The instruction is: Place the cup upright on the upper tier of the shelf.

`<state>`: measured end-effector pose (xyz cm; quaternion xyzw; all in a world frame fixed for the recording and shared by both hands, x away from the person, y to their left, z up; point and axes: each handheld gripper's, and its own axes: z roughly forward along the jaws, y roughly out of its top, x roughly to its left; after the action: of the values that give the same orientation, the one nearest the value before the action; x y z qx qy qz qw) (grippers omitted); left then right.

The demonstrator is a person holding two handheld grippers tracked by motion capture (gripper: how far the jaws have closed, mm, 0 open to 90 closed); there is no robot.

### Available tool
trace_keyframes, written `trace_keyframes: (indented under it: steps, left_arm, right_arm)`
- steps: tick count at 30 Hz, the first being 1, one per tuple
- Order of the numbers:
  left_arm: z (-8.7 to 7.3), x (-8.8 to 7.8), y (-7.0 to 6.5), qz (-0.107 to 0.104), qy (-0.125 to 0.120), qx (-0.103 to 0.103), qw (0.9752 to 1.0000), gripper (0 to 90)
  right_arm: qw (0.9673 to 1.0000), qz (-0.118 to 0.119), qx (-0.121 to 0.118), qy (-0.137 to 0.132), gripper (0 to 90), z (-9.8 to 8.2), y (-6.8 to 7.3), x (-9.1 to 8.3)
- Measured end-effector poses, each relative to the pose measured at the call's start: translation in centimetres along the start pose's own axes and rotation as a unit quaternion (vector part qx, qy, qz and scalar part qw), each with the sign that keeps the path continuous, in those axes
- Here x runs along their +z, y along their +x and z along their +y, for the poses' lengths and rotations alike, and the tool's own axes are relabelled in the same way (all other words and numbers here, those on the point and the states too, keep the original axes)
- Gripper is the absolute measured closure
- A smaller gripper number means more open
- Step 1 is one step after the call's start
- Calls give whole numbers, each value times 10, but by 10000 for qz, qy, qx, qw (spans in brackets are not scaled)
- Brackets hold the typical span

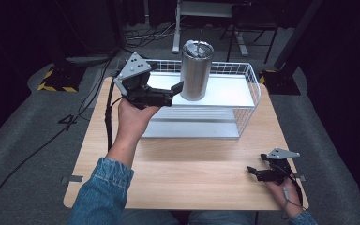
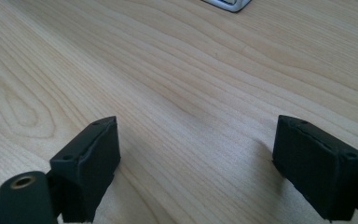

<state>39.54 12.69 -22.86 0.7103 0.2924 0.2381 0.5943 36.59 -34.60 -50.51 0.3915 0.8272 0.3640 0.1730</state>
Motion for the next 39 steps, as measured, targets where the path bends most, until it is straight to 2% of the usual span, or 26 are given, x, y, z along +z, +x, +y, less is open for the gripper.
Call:
trace_keyframes:
  steps: [10, 19, 24, 31, 34, 39]
  left_arm:
    - [-16, -31, -13, -180, 47, 135, 9997, 0]
    - [-47, -51, -24, -346, 273, 291, 9986, 0]
    - [-67, -61, -27, -349, 351, 307, 9983, 0]
    - [-96, -68, -29, -249, 627, 424, 9968, 0]
    - [-110, -73, -30, -186, 630, 405, 9970, 0]
    - [-137, -77, -28, -37, 814, 306, 9962, 0]
  right_arm:
    - [10000, 36, -46, 5, 152, 2, 0, 3]
    - [10000, 38, -41, 7, 152, 2, 0, 3]
    - [10000, 37, -46, 3, 152, 2, 0, 3]
    - [10000, 37, -46, 1, 152, 2, 0, 3]
    - [10000, 36, -46, 2, 152, 2, 0, 3]
    - [10000, 35, -48, 1, 152, 2, 0, 3]
